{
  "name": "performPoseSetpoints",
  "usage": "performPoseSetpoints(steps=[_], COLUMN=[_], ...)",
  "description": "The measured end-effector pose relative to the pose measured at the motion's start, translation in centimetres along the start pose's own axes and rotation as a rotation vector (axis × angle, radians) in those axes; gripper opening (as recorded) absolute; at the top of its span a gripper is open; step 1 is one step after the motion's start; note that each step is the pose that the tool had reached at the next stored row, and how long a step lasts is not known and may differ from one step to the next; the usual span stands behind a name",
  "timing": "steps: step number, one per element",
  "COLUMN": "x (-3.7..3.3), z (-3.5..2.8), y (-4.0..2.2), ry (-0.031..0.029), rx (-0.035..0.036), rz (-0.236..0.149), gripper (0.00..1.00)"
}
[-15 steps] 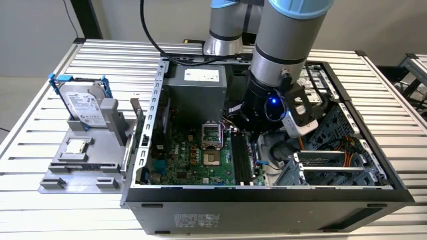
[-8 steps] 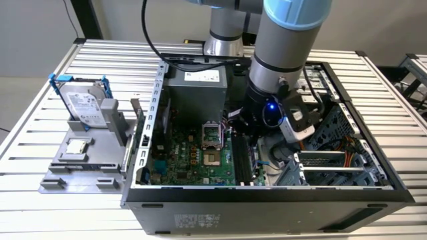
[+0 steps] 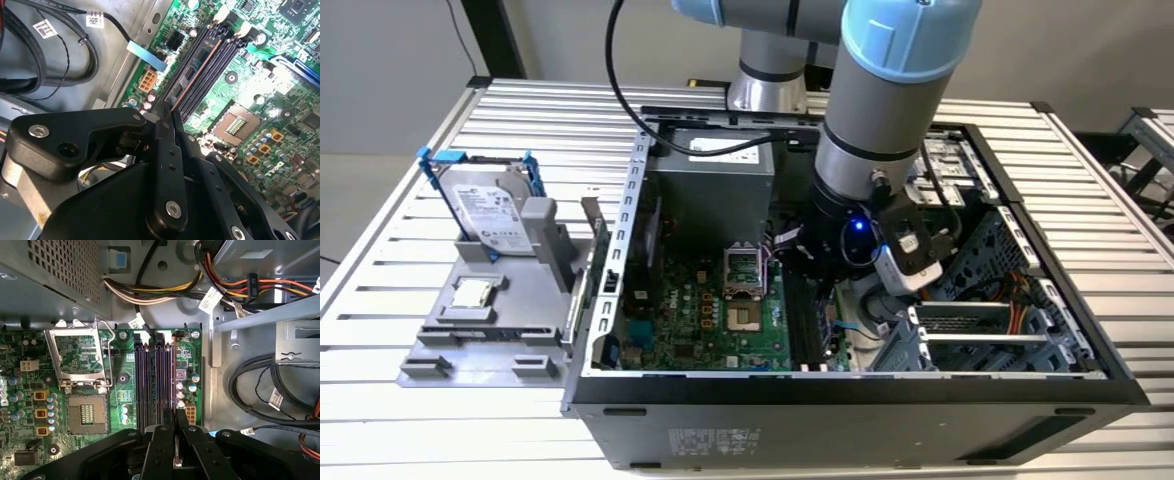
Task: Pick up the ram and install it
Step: 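Insert the ram into the slot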
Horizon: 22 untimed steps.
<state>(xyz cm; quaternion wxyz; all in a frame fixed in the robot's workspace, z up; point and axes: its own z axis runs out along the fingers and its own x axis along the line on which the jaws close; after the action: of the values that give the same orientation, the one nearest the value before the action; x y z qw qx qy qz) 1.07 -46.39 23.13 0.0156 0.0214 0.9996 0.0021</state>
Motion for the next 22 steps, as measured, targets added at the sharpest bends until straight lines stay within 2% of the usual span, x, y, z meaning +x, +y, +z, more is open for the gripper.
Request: performPoseSetpoints(steps=[5, 18, 22], x=[-0.01, -0.10, -0.09], z=[0.03, 1.06, 1.10], y=[0.00, -0.01, -0.02], ry=[0.0001, 0.0002, 0.0003], rx=[0.0000, 0.0019, 0.0022], rz=[0.000, 0.000, 0.000], gripper=[0.00, 0.00, 0.00])
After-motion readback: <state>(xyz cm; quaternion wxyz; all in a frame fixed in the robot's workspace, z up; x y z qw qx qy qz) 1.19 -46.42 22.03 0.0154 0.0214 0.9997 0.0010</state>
